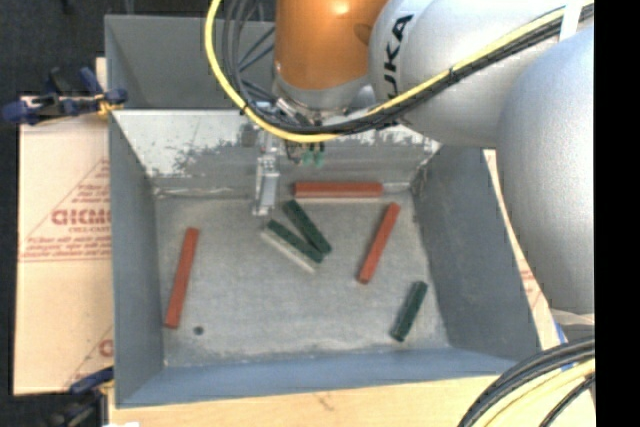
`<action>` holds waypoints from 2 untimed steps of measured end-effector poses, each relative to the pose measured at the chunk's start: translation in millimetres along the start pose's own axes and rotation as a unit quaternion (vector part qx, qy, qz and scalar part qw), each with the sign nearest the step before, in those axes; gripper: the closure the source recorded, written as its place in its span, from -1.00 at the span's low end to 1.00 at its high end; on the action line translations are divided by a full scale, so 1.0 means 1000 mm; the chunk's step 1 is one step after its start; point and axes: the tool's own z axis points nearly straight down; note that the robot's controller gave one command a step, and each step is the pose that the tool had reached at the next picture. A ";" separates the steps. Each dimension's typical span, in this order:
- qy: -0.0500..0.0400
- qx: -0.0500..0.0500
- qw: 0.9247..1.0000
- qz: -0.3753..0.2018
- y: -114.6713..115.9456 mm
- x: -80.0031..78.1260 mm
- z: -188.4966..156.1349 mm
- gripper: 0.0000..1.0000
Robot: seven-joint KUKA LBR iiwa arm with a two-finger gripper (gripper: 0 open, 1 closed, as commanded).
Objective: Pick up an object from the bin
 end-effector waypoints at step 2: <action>-0.001 0.001 0.984 -0.179 -0.076 0.002 0.148 1.00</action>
Offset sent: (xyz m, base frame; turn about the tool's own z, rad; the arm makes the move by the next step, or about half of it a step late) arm -0.0045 -0.0779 -0.1568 -0.3735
